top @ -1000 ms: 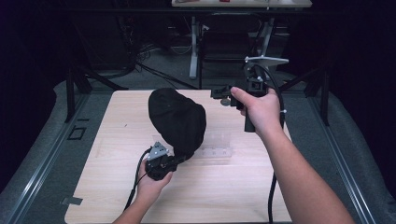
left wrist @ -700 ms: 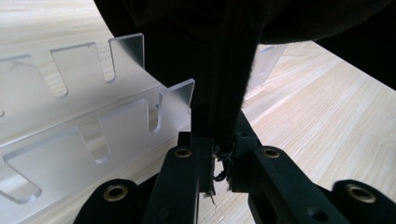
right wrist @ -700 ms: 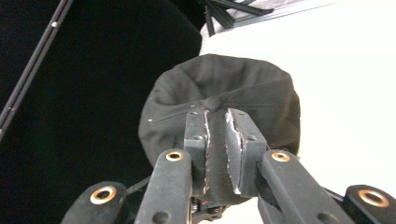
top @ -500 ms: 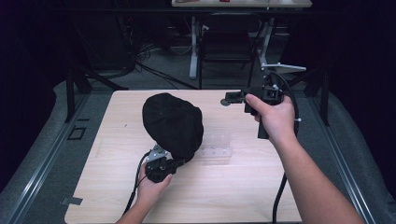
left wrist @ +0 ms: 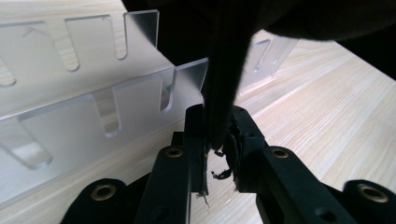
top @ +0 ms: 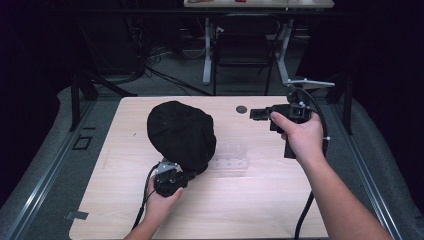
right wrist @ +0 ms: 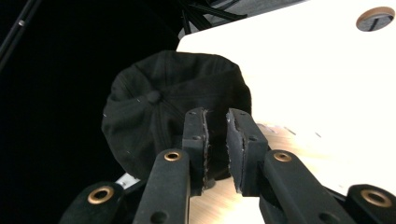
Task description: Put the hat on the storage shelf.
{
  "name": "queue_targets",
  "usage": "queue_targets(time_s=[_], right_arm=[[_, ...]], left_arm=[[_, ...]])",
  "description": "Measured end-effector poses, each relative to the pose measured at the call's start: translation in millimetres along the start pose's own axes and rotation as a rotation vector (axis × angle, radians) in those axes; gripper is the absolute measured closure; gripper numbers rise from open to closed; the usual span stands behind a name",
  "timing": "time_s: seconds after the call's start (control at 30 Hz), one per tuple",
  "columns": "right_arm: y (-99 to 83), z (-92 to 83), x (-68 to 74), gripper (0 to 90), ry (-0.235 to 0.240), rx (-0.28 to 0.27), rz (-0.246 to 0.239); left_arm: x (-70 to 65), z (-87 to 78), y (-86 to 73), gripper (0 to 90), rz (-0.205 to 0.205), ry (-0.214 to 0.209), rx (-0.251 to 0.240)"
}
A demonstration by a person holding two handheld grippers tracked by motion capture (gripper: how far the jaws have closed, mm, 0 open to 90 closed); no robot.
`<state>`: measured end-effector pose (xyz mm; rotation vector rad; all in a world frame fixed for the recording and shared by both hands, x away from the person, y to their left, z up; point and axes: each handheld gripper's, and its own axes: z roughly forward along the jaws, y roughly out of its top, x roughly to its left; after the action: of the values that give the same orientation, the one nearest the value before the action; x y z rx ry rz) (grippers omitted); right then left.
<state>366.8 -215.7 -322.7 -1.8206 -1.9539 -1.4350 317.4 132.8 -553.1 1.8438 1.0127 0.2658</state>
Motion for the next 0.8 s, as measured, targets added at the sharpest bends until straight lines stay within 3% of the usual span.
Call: queue_targets(time_s=[0.1,0.2,0.37,0.5,0.67,0.8], right_arm=[[-5.5,-2.2,-5.0,77.0,-0.025,0.004,-0.011],[-11.0,-2.8,-10.4,75.9,-0.026,-0.002,-0.011],[-23.9,0.0,-19.6,75.0,-0.069,0.023,-0.03],[-36.6,4.0,-27.9,74.6,-0.117,0.027,-0.058],[-53.1,7.2,-38.8,73.8,-0.2,0.039,-0.101],[-72.1,9.1,-47.6,73.2,-0.245,0.044,-0.142]], left_arm=[[1.8,-6.4,1.5,67.5,-0.019,-0.003,-0.004],[3.7,-15.1,3.9,64.1,-0.01,-0.003,-0.005],[7.9,-28.8,4.4,52.9,-0.029,-0.013,0.015],[12.1,-38.8,1.6,49.6,-0.017,-0.004,0.046],[16.3,-51.8,-5.6,48.8,0.043,0.024,0.081],[24.5,-62.1,-11.0,48.9,0.024,0.038,0.082]])
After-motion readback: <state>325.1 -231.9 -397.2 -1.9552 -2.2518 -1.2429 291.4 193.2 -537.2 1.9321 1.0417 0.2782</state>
